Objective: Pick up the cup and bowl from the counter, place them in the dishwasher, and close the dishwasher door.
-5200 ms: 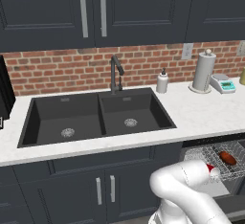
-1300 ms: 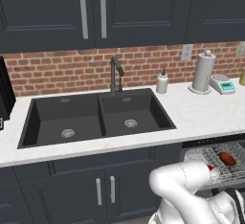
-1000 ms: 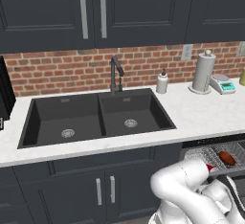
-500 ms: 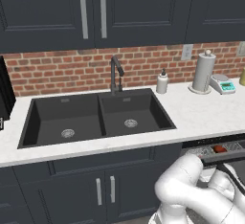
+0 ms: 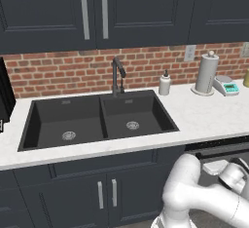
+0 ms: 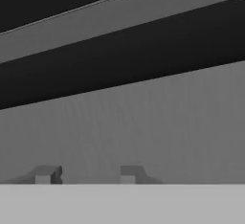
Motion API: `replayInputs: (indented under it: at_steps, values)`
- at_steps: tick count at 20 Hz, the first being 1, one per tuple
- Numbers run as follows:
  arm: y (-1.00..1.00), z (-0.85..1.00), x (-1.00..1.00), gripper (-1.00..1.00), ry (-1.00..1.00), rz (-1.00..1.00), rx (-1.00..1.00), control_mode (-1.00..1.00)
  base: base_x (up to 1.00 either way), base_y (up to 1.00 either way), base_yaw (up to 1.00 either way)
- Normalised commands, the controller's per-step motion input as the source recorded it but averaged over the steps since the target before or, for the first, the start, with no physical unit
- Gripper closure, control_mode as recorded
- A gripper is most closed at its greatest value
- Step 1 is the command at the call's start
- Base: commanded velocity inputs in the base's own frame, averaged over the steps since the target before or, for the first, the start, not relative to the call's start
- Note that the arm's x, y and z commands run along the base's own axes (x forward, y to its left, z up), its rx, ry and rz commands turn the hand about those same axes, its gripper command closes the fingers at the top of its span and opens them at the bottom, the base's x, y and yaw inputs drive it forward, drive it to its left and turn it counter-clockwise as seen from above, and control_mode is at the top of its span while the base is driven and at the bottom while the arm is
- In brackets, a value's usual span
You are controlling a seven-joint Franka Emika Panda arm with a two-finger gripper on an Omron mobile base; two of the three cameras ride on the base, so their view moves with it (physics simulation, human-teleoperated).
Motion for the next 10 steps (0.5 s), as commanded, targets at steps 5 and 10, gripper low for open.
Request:
replayInputs:
  at_steps: [5, 10]
  values:
    - [0.71, -0.65, 1.00, -1.00, -0.62, 0.04, 0.05, -1.00, 0.00, 0.00, 0.00]
    - [0.69, -0.58, 1.00, -1.00, -0.57, 0.02, 0.03, -1.00, 0.00, 0.00, 0.00]
